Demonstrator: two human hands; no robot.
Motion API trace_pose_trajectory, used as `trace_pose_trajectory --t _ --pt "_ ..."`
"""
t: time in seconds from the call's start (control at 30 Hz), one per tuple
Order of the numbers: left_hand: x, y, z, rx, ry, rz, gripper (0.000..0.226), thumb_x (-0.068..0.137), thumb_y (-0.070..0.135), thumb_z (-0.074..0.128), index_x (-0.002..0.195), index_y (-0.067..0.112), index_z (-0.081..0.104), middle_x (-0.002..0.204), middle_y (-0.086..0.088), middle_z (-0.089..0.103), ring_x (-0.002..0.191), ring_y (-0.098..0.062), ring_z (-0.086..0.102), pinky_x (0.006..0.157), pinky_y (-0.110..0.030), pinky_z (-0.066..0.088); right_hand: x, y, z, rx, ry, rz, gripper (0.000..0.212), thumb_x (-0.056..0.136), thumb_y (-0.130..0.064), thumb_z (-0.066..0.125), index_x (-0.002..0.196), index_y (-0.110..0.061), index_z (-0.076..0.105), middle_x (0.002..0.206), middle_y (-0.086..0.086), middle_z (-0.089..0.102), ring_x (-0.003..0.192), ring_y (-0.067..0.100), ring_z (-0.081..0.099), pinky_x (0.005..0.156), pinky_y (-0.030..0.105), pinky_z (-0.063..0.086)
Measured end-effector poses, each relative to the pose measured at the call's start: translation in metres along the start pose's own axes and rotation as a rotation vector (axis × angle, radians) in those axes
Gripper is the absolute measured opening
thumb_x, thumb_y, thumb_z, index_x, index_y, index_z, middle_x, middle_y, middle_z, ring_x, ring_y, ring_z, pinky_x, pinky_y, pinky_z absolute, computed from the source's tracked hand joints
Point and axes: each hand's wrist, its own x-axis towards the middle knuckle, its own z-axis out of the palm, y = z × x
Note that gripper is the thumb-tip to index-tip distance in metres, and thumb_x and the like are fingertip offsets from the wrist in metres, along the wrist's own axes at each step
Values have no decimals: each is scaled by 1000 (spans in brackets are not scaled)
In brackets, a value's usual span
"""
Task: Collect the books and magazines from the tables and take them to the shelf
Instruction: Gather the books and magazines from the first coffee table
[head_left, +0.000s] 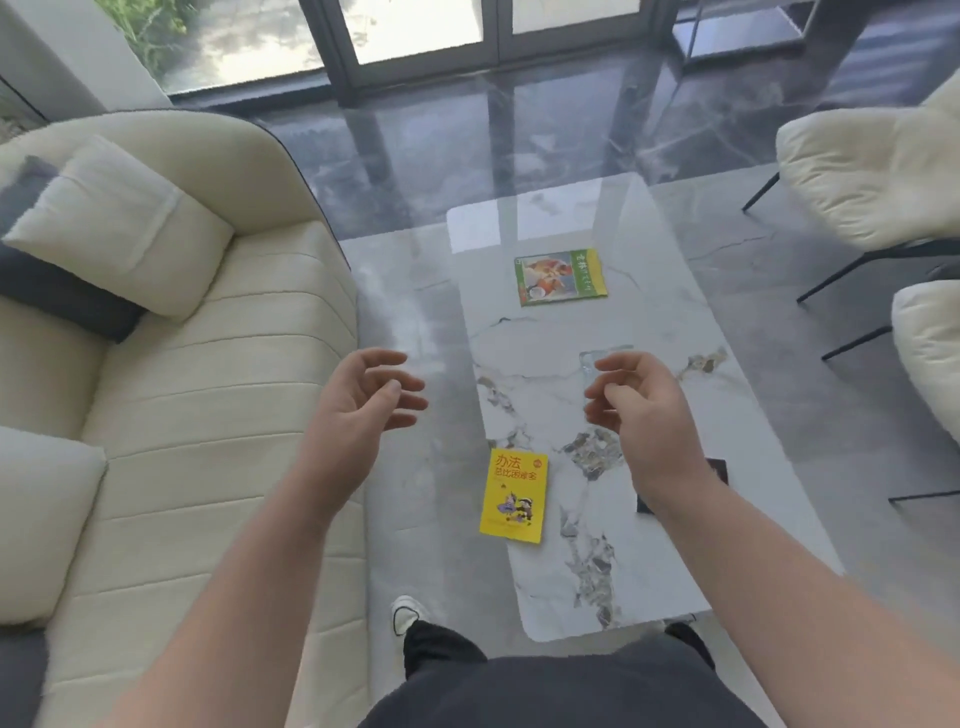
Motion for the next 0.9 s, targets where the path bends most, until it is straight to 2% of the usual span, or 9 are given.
trace_pose_trajectory --t 0.17,0.3,0.43,0.67,0.9 --pt "38 6 -109 59 -108 -15 29 100 -4 39 107 18 57 94 -8 67 83 -22 67 82 -41 54 -16 1 93 95 157 6 32 90 11 35 93 -12 56 73 5 57 58 17 54 62 27 50" --pt "71 12 -148 56 -174 11 27 101 -3 39 111 15 57 94 -6 68 83 -21 69 81 -40 56 -16 -5 134 109 215 -24 34 89 10 37 91 -16 58 73 4 59 59 15 56 61 25 53" --pt "106 13 -136 62 -276 -4 26 100 -3 39 119 7 55 96 -9 68 87 -24 69 84 -44 55 -12 -3 145 144 281 -31 35 89 11 37 90 -16 59 73 4 59 58 14 57 60 23 53" --pt "174 23 -94 135 -482 -13 27 100 -1 41 119 10 56 98 -10 70 90 -27 71 84 -44 57 9 15 134 195 425 10 33 90 10 38 91 -15 60 74 3 61 61 15 57 69 32 53" --pt "304 30 -57 211 -531 -2 27 100 -5 40 115 11 57 92 -7 70 82 -21 71 80 -41 57 111 28 139 264 544 72 35 91 9 38 89 -17 61 74 4 60 64 18 56 70 33 52"
